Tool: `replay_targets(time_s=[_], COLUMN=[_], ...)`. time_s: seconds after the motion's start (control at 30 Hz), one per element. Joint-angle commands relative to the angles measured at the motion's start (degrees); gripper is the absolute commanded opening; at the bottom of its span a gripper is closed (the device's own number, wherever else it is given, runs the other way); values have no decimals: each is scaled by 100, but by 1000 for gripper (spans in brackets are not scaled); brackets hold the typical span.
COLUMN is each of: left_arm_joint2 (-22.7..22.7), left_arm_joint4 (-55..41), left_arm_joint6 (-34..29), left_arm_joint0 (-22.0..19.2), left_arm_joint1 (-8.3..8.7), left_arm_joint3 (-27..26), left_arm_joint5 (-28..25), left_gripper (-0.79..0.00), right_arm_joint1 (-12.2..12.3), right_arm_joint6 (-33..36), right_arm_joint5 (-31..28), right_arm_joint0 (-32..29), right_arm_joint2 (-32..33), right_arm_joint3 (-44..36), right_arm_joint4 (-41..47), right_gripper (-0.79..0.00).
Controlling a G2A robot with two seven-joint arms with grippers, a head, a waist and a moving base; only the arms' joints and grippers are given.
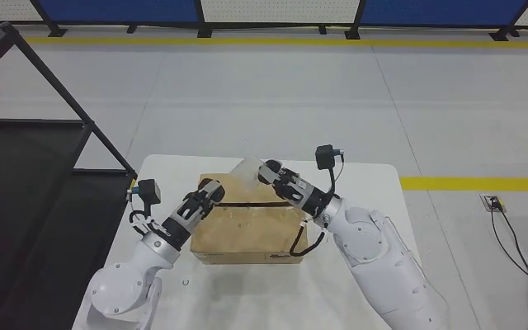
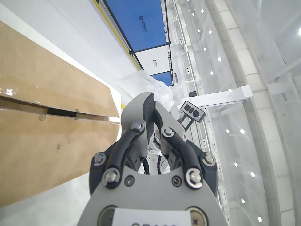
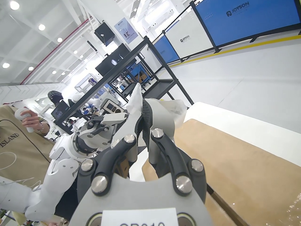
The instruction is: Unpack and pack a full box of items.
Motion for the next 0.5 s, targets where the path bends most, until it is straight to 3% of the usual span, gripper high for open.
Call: replay_targets(time_s=[0.0, 0.1, 0.47], left_arm_joint2=[-43, -55, -77], left_arm_joint4=[-162, -430, -1120], left_arm_joint6=[-172, -398, -862], left_arm_joint0=[-26, -79, -337], left_arm_joint1=[12, 22, 56], left_arm_joint3=[62, 145, 519], left_arm_joint5=[-1, 58, 20], left_gripper=[-557, -437, -462], right_arm_joint1=[7, 12, 22], right_arm_joint6=[46, 152, 321], right_arm_joint5=[-14, -84, -210], right_arm_joint0=[-7, -6, 16], right_arm_joint2=[21, 16, -4], right_arm_joint3=[-6, -4, 29], right_arm_joint4=[29, 117, 279], right_gripper=[-785, -785, -785])
